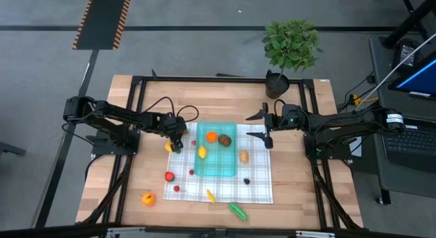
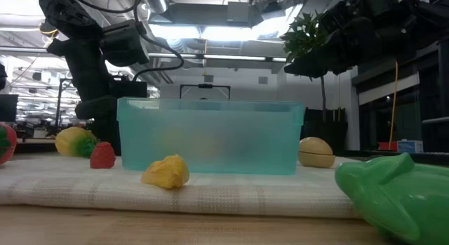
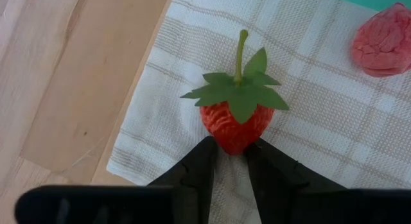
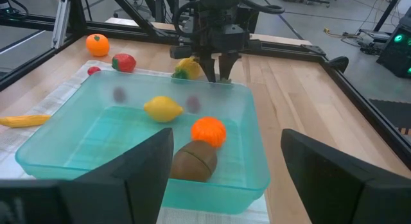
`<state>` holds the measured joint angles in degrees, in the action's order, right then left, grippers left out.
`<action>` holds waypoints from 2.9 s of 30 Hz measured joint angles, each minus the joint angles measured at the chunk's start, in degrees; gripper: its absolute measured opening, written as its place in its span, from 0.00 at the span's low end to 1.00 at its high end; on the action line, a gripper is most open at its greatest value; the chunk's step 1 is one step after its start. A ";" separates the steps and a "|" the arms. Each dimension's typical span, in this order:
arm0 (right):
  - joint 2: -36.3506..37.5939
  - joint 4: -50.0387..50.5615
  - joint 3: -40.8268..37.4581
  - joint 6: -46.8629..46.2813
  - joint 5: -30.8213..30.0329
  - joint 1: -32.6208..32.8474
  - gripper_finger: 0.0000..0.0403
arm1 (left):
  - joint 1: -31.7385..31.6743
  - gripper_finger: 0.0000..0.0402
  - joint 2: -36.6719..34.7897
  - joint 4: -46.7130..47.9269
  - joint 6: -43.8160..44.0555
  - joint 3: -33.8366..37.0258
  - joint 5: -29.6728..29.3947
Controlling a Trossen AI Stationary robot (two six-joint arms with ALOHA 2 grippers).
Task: Pick and placing Produce into tupperware
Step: Put the top red strawberry into the blue bin
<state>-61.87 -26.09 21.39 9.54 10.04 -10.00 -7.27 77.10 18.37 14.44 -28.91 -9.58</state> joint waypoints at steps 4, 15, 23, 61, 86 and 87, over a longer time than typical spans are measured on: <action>0.00 0.00 0.00 -0.01 0.00 0.00 0.72 | 0.04 0.25 0.00 -0.22 0.43 0.04 -1.29; 0.00 0.02 0.00 -0.24 0.00 0.00 0.72 | 0.04 0.48 0.00 -1.28 0.42 0.09 -3.12; 0.00 0.04 0.00 -0.39 0.01 0.00 0.72 | 0.04 0.60 0.00 -1.37 0.06 0.09 -3.08; 0.02 0.11 0.00 -0.44 0.02 0.02 0.72 | 2.48 0.59 -2.99 3.06 -2.56 -4.04 -2.73; 0.02 0.63 0.02 -0.44 0.00 0.02 0.72 | 2.39 0.54 1.05 0.58 -1.05 -3.93 -2.75; 0.02 0.63 0.02 -0.44 0.01 0.02 0.72 | 2.37 0.53 1.14 0.70 -1.05 -3.93 -2.75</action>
<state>-61.85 -25.45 21.41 9.10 10.06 -9.98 -4.90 78.24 19.07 13.39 -32.84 -12.34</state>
